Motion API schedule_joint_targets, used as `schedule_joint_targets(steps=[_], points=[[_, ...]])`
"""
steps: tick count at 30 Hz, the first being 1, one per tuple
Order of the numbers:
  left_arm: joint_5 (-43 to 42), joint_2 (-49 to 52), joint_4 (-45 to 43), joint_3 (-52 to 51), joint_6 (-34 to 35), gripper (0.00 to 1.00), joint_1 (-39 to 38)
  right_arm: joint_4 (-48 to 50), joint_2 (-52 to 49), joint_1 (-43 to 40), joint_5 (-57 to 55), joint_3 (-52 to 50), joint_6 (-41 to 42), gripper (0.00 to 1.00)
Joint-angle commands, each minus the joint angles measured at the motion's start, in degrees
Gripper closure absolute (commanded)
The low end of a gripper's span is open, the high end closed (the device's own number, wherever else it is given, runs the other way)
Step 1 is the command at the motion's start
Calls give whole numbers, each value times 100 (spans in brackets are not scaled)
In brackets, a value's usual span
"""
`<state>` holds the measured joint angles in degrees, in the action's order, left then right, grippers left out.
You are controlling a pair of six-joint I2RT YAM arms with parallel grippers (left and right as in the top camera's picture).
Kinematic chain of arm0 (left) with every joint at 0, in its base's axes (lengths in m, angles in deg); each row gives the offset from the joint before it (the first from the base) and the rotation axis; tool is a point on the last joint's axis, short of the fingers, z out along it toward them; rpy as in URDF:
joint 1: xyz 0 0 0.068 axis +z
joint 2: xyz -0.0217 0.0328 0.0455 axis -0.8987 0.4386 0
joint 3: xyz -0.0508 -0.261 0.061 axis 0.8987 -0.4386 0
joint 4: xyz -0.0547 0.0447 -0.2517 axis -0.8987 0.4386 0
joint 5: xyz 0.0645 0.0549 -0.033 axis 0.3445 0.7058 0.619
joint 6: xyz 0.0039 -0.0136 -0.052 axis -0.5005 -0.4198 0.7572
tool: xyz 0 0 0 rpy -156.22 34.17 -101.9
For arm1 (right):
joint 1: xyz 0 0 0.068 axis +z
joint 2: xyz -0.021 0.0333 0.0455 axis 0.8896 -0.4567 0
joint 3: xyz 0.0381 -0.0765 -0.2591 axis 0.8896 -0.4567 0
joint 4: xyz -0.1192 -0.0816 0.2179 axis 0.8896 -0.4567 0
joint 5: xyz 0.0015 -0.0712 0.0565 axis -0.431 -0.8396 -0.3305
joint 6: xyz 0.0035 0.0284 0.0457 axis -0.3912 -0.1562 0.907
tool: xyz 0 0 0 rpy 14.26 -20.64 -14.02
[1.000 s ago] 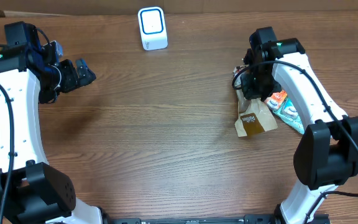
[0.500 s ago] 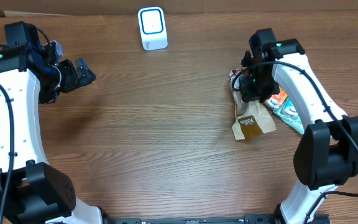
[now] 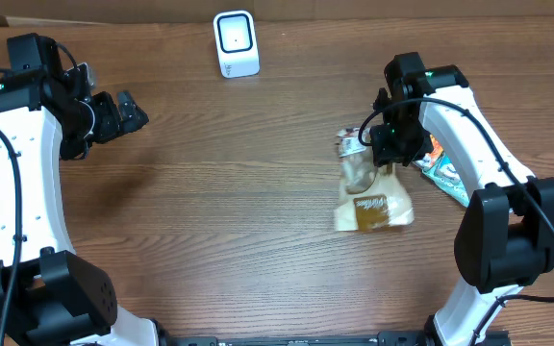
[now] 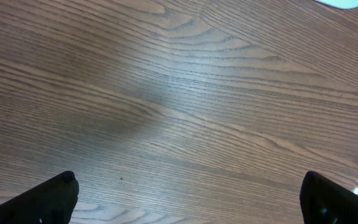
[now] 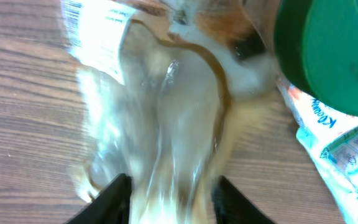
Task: Scan the item barcode
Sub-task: 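Carry the bag right and lower it beside the packets, then open the right gripper and lift it away from the bag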
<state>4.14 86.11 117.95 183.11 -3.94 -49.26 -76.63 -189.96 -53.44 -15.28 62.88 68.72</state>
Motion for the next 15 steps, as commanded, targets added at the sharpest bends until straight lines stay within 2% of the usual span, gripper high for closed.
schedule_joint_targets(steps=[1, 5, 12, 13, 15], points=[[31, 9, -4, 118, -66, 0, 13, -66, 44, -15, -72, 348, -7, 52], [31, 9, -4, 118, -66, 0, 13, -258, 44, -15, -70, 743, 0, 39], [31, 9, -4, 118, -66, 0, 13, -984, 72, 4, -20, 1764, 125, 37], [31, 9, -2, 118, -66, 0, 13, -1080, 90, 11, 33, 1899, 125, 33], [31, 9, -2, 118, -66, 0, 13, -1294, 254, 31, 350, 2302, 125, 16]])
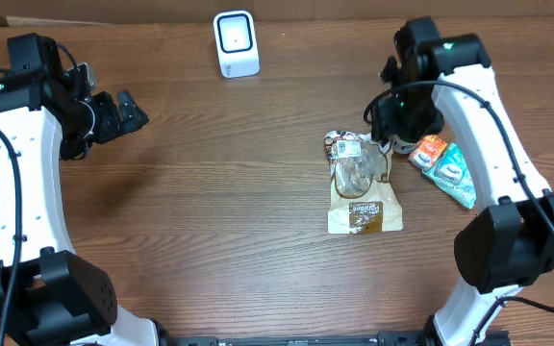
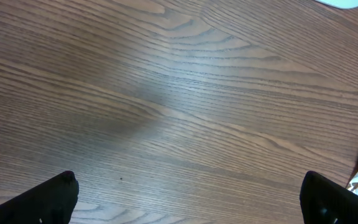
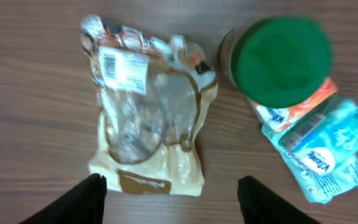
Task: Scan the item barcode
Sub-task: 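Open the right gripper and lift it away from the bag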
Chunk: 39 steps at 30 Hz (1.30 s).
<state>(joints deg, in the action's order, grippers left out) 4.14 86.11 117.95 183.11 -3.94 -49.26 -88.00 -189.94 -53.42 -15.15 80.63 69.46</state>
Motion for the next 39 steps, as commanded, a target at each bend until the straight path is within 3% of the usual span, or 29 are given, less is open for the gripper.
schedule_joint_targets(steps=[1, 2, 12, 20, 28, 39], points=[[31, 9, -2, 118, -66, 0, 13, -190, 334, 28, 496, 636, 50, 9], [31, 9, -2, 118, -66, 1, 13, -216, 415, 28, 671, 726, 50, 0], [31, 9, -4, 118, -66, 1, 13, -627, 1910, 26, 1591, 1084, 129, 0], [31, 9, -2, 118, -66, 0, 13, -1036, 2949, 26, 1593, 1082, 1255, 0], [31, 9, -4, 118, -66, 0, 13, -1178, 3034, 26, 1532, 1078, 1226, 0], [31, 9, -4, 118, -66, 0, 13, -872, 3064, 26, 374, 1016, 1226, 0]])
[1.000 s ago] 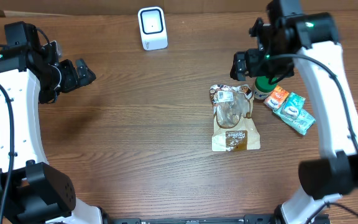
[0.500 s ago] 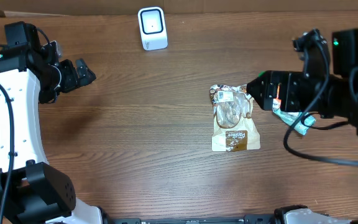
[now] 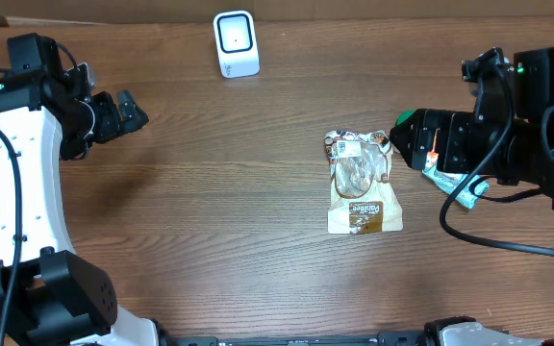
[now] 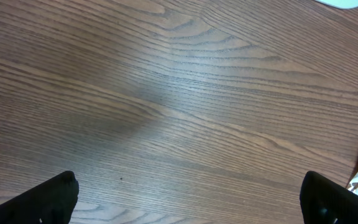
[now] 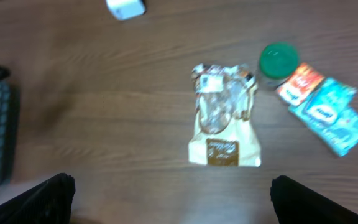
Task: Scan the item barcode
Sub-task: 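Open the right gripper and lift it away from the bag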
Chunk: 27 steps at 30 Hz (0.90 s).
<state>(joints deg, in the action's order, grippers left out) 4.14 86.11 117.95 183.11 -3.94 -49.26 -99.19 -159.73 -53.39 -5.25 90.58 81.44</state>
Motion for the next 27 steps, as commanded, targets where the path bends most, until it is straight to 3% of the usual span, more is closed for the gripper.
schedule_joint_targets(steps=[1, 8, 22, 27], points=[[31, 9, -2, 118, -66, 0, 13, 330, 72, 24, -691, -9, 31, 0], [31, 9, -4, 118, -66, 0, 13, 2090, 1049, 24, -970, -1381, 4, 0], [31, 9, -4, 118, -66, 0, 13, 6771, 4653, -326, -59, -7101, -645, 0], [31, 9, -2, 118, -66, 0, 13, 7930, 5897, -330, -74, -8745, -748, 0]])
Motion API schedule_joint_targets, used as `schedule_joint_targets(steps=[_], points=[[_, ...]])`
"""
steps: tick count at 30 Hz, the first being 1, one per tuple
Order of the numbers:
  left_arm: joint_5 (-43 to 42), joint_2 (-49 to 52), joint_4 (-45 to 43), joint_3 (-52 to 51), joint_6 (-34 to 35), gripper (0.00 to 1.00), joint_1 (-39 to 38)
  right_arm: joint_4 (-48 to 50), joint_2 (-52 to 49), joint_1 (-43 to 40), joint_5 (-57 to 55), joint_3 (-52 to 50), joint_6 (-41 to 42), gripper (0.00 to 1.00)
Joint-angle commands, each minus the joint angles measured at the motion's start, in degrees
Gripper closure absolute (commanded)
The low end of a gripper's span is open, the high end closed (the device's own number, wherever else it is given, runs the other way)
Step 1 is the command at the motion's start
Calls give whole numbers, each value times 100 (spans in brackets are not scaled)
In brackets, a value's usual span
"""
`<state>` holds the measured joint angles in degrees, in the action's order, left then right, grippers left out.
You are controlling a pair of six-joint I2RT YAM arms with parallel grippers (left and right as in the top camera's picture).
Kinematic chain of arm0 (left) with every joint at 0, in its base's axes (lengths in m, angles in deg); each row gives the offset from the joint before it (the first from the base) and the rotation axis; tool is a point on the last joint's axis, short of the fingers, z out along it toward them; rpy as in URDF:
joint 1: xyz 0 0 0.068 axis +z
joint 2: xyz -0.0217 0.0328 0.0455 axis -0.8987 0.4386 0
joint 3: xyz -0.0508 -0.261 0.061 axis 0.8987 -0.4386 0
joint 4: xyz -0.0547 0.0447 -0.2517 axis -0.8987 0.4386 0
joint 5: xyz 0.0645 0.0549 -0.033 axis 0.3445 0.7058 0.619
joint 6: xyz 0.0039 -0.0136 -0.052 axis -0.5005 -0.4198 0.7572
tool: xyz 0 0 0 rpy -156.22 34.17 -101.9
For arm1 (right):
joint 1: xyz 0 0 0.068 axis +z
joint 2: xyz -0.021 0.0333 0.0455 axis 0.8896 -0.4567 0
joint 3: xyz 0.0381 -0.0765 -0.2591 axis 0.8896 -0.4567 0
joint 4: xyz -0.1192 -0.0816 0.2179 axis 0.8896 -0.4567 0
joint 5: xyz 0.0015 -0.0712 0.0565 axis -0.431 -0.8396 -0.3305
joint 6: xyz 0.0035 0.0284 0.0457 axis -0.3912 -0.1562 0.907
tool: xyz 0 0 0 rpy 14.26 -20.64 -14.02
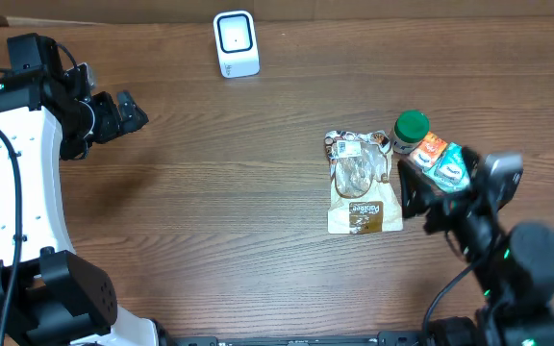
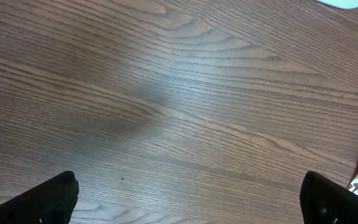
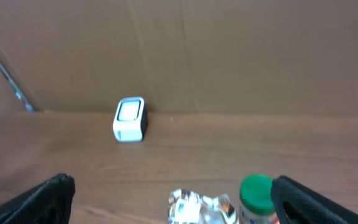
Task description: Scan the item barcode
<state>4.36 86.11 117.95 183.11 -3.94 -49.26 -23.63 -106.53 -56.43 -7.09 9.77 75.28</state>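
Note:
The snack bag (image 1: 362,183) lies flat at centre right of the table, its white barcode label (image 1: 348,147) facing up at the far end. The white scanner (image 1: 236,43) stands at the back edge. My right gripper (image 1: 455,192) is raised high at the front right, open and empty. Its view looks level across the table at the bag (image 3: 201,208), the scanner (image 3: 130,119) and my right gripper's own fingers (image 3: 179,205). My left gripper (image 1: 128,112) hovers open at the far left, over bare wood in the left wrist view (image 2: 191,202), with the bag's corner at the edge.
A green-lidded jar (image 1: 412,132) stands just right of the bag, with orange and teal packets (image 1: 445,163) beside it. A grey basket sits off the left edge. A cardboard wall (image 3: 229,50) rises behind the table.
My right arm has drawn back from beside the jar to the front right, higher up, and its camera now faces the back wall instead of looking down. Bag and left arm unmoved.
First my right fingers were down around the bag, which lay skewed beside the jar. Then the bag lay straighter and a little further left, label up, with the gripper open above it. The gripper then stood much higher, and now is pulled back toward the front.

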Motion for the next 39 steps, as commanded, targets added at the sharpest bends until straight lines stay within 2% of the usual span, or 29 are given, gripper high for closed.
schedule_joint_targets(steps=[1, 9, 17, 21, 39], points=[[9, 9, -4, 118, -66, 0, 13, 522, 734, -26, 101, -874, -129, 0], [9, 9, -2, 118, -66, 0, 13, 2142, 1810, -26, 96, -2717, -129, 0], [9, 9, -4, 118, -66, 0, 13, 2247, 2752, -26, 66, -3685, -129, 0], [9, 9, -2, 118, -66, 0, 13, 1672, 2743, -26, 13, -3685, -120, 0], [9, 9, -4, 118, -66, 0, 13, 1685, 2743, -26, 11, -3685, -83, 0]])
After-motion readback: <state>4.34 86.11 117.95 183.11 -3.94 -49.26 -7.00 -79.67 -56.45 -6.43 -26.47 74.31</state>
